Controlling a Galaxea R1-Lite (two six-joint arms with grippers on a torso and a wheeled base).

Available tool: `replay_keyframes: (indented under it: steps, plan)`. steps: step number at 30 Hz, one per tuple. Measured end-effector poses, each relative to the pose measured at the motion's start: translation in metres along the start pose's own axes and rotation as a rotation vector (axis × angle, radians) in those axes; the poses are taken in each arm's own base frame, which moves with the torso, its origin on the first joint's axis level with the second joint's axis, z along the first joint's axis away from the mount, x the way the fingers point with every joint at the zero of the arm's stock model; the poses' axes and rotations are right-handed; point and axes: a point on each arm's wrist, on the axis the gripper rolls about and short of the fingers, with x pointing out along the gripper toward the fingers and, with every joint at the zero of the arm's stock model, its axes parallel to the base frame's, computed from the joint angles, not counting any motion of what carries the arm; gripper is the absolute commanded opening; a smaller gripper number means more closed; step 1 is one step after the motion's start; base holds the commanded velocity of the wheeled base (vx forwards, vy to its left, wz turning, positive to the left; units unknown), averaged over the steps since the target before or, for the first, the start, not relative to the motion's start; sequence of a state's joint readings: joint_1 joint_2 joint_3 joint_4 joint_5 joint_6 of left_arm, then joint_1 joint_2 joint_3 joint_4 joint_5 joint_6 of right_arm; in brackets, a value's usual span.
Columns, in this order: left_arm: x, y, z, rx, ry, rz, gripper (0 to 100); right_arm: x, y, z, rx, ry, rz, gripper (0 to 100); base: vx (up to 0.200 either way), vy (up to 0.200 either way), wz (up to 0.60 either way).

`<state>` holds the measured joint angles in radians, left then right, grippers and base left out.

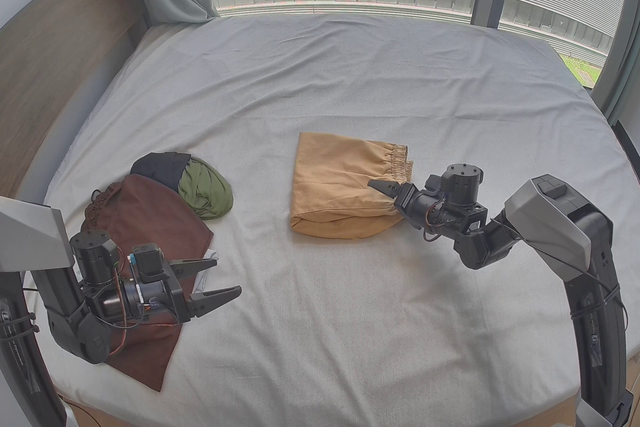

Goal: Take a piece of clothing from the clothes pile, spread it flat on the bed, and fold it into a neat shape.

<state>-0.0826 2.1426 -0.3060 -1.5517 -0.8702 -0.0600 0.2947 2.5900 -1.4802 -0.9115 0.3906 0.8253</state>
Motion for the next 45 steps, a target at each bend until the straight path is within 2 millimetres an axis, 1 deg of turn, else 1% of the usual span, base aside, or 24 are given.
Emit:
replay_keyframes:
  steps: [8,11,12,13,14,16,21,23,24,28,31,35,36,39,45]
  plan:
    - [-0.001,0.0,0.003,0.005,-0.008,0.004,100,-0.027,0.001,-0.018,-0.003,0.077,-0.069,100,0.0,0.0,0.0]
    - [-0.002,0.0,0.004,0.007,-0.011,0.004,100,-0.041,0.01,-0.027,-0.001,0.114,-0.083,100,0.0,0.0,0.0]
    - [-0.002,0.0,0.004,0.009,-0.012,0.005,100,-0.045,0.015,-0.029,-0.003,0.124,-0.082,100,0.0,0.0,0.0]
    - [-0.002,0.0,0.005,0.01,-0.014,0.005,100,-0.052,0.026,-0.032,-0.009,0.136,-0.072,100,0.0,0.0,0.0]
    - [-0.002,0.0,0.005,0.01,-0.014,0.005,100,-0.053,0.029,-0.033,-0.01,0.138,-0.069,100,0.0,0.0,0.0]
    - [-0.002,0.0,0.005,0.012,-0.016,0.006,100,-0.061,0.045,-0.034,-0.021,0.148,-0.048,100,0.0,0.0,0.0]
    - [-0.003,0.0,0.007,0.017,-0.021,0.007,100,-0.078,0.089,-0.031,-0.053,0.155,0.035,100,0.0,0.0,0.0]
    - [-0.003,0.0,0.008,0.018,-0.022,0.007,100,-0.082,0.1,-0.026,-0.064,0.145,0.063,100,0.0,0.0,0.0]
    - [-0.003,0.0,0.008,0.019,-0.023,0.007,100,-0.083,0.108,-0.021,-0.073,0.128,0.084,100,0.0,0.0,0.0]
    - [-0.003,-0.001,0.009,0.022,-0.027,0.006,100,-0.08,0.121,-0.006,-0.095,0.081,0.129,100,0.0,0.0,0.0]
    - [-0.003,-0.001,0.01,0.024,-0.028,0.006,100,-0.073,0.12,0.001,-0.099,0.055,0.139,100,0.0,0.0,0.0]
    - [-0.003,-0.001,0.01,0.025,-0.029,0.006,100,-0.056,0.113,0.01,-0.104,0.024,0.149,100,0.0,0.0,0.0]
    - [-0.003,-0.001,0.01,0.025,-0.03,0.006,100,-0.049,0.108,0.013,-0.101,0.012,0.15,100,0.0,0.0,0.0]
    - [-0.004,-0.001,0.011,0.027,-0.031,0.007,100,-0.036,0.099,0.016,-0.087,0.0,0.148,100,0.0,0.0,0.0]
    - [-0.004,-0.001,0.011,0.026,-0.032,0.007,100,-0.011,0.066,0.014,-0.053,0.003,0.109,100,0.0,0.0,0.0]
